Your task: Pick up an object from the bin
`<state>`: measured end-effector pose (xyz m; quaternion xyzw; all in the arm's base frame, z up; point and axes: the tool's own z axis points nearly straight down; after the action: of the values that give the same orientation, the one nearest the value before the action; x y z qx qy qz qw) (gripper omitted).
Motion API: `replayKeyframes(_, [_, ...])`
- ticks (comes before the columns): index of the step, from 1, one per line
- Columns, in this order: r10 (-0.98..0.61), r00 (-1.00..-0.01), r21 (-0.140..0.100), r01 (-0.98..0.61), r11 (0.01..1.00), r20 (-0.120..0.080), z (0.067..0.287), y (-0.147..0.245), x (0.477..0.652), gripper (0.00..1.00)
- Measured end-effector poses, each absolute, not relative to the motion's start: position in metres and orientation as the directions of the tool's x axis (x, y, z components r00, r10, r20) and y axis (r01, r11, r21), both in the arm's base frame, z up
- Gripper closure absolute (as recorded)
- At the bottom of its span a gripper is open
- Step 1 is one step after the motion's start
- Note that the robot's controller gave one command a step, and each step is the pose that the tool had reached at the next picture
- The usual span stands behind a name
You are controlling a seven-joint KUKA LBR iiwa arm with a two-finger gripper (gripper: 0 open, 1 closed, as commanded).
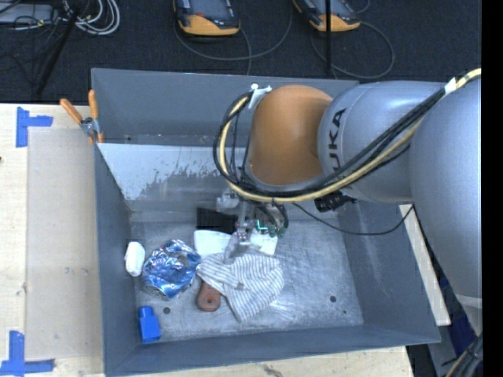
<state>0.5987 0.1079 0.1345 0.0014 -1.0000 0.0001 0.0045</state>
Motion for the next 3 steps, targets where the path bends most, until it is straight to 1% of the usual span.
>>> replayKeyframes(1, [-0.001, -1.000, 0.001, -0.001, 1.000, 0.002, 0.139, 0.107, 0.601, 0.00])
replayKeyframes(2, [-0.024, -1.000, 0.001, -0.024, 1.000, 0.001, 0.090, 0.095, 0.614, 0.00])
replayKeyframes(3, [-0.022, -1.000, -0.003, -0.022, 1.000, -0.003, 0.087, 0.091, 0.613, 0.00])
